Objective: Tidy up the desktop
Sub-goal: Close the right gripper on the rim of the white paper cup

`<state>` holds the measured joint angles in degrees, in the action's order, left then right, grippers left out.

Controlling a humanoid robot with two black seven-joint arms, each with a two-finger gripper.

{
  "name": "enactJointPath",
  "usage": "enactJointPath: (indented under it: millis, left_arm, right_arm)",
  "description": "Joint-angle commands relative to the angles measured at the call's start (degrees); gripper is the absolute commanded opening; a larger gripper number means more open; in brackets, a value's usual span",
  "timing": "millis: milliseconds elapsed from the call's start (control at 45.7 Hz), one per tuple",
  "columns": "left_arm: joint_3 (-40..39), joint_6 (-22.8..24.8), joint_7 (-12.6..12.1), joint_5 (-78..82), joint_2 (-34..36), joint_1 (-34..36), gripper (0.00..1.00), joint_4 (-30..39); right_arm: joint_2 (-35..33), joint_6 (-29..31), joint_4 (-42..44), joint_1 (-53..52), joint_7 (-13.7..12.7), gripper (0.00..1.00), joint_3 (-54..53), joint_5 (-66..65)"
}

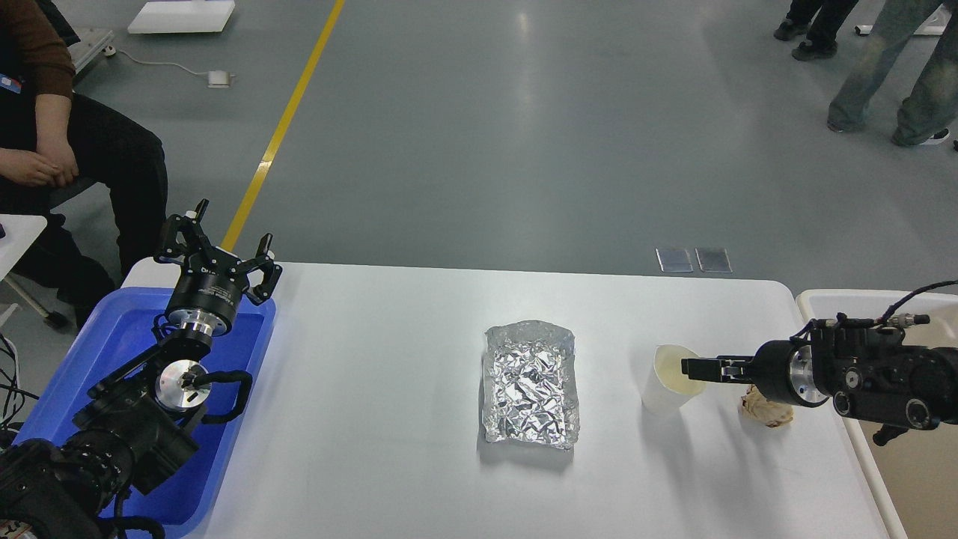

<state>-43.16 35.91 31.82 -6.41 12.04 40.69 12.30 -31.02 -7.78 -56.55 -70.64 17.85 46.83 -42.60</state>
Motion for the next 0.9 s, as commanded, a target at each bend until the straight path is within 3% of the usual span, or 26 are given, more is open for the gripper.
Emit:
enactJointPath:
  millis: [0,109,416,613,656,875]
  left_arm:
    - [0.0,-0.1,0.0,0.0,0.0,0.0,1.00,0.0]
    - [0.0,-0.1,0.0,0.0,0.0,0.0,1.00,0.0]
    - [0.0,0.0,0.0,0.0,0.0,0.0,1.00,0.0]
    - [0.0,-0.1,0.0,0.0,0.0,0.0,1.00,0.0]
    - [0.0,0.0,0.0,0.0,0.0,0.0,1.00,0.0]
    - [0.0,-0.1,0.0,0.0,0.0,0.0,1.00,0.0]
  right_arm:
    - [0.2,-0.1,1.7,2.0,0.0,0.86,-0.1,0.3]
    - [0.6,-0.2,1.7,2.3,0.1,0.81,-0.2,0.3]
    - [1.7,-1.7,1.9,2.3,0.3,0.28,-0.1,0.4]
    - [1.7,-1.7,1.9,2.2,0.4,0.10,-0.1,0.5]
    - [1.7,-1.7,1.8,2.2,0.4,0.02,-0.1,0.6]
    - [1.7,-1.0,1.6,2.1,0.4,0.00,-0.2,2.8]
